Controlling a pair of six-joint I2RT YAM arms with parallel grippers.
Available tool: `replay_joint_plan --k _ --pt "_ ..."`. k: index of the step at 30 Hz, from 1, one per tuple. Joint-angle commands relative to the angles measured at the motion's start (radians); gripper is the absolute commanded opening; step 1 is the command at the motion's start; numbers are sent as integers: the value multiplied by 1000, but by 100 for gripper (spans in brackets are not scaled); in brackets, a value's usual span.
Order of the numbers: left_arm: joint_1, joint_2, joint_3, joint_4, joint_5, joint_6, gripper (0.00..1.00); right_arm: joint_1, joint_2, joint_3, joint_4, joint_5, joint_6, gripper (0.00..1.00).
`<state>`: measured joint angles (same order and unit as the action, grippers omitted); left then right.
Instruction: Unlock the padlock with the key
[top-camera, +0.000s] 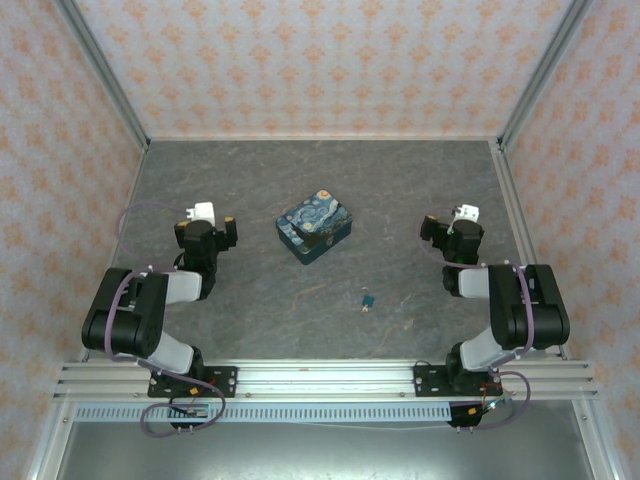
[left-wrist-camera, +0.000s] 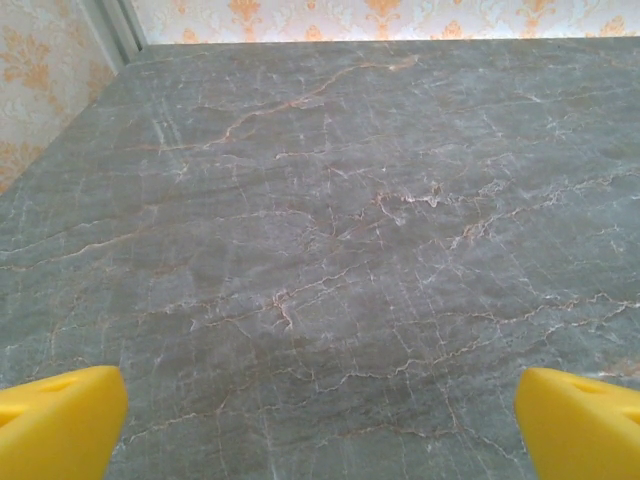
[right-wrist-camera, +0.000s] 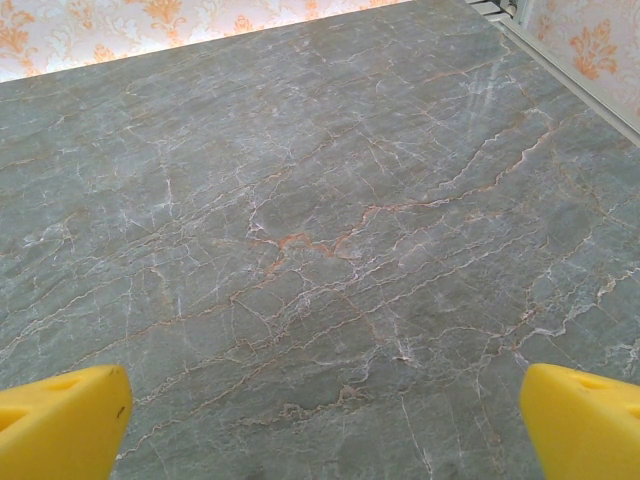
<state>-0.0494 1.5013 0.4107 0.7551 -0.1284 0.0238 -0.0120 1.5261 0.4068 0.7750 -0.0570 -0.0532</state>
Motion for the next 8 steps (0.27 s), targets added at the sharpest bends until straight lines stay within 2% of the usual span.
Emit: replay_joint_plan --k 1,8 --pt "4 -6 15 -13 29 -15 100 7 -4 13 0 -1 9 99" --pt "3 -4 16 -11 30 -15 100 8 -4 11 1 0 9 99"
